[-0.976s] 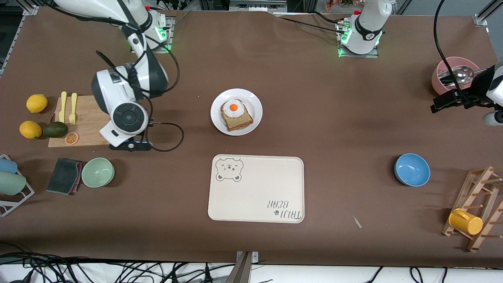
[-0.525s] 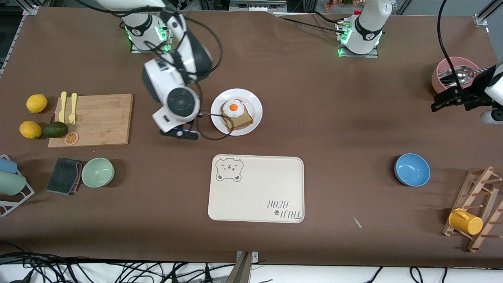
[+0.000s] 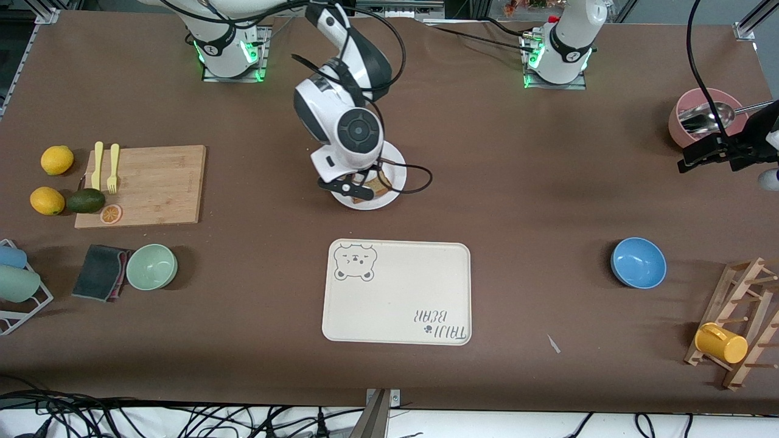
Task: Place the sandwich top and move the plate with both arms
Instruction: 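Lift the bread slice and carry it over the white plate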
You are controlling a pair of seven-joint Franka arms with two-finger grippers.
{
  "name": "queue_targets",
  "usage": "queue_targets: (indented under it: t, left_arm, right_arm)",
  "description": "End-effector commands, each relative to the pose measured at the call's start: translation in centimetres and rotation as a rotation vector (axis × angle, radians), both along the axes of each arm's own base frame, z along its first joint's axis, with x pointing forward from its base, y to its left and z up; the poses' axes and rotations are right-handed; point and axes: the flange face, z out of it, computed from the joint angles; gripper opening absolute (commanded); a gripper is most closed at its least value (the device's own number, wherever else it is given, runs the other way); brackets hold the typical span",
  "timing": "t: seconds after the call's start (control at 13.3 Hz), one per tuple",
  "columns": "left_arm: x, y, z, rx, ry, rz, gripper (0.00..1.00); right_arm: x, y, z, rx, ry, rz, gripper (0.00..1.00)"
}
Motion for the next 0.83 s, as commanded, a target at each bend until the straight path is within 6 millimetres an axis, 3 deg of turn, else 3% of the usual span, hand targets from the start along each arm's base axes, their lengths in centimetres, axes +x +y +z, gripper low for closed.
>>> queue_targets:
  t: [0.0, 0.38, 0.45, 0.53, 0.6, 0.75]
  left_arm:
    - [0.0, 0.8, 0.6, -0.031, -0.01, -0.003, 1.0]
    - [0.0, 0.9, 0.5, -0.031, -0.007, -0.002, 1.0]
    - [0.0, 0.9, 0.4, -0.031, -0.005, -0.002, 1.0]
    - [0.0, 0.9, 0.6, -0.031, -0.008, -0.002, 1.0]
    - [0.0, 0.9, 0.5, -0.031, -0.007, -0.002, 1.0]
    - [0.0, 0.8, 0.5, -0.043, -0.008, 0.0, 1.0]
  right_arm:
    - [0.3, 1.6, -1.7, 0.012, -0.026, -0.02, 0.0]
    - [-2.3, 4.4, -5.4, -0.042, -0.082, 0.071, 0.0]
    - [-2.5, 4.6, -5.9, -0.056, -0.096, 0.069, 0.12]
    - [-2.5, 4.7, -6.1, -0.066, -0.119, 0.084, 0.61]
    - [-2.2, 4.7, -6.0, -0.084, -0.153, 0.111, 1.0]
    - [-1.9, 4.6, -5.4, -0.087, -0.171, 0.126, 1.0]
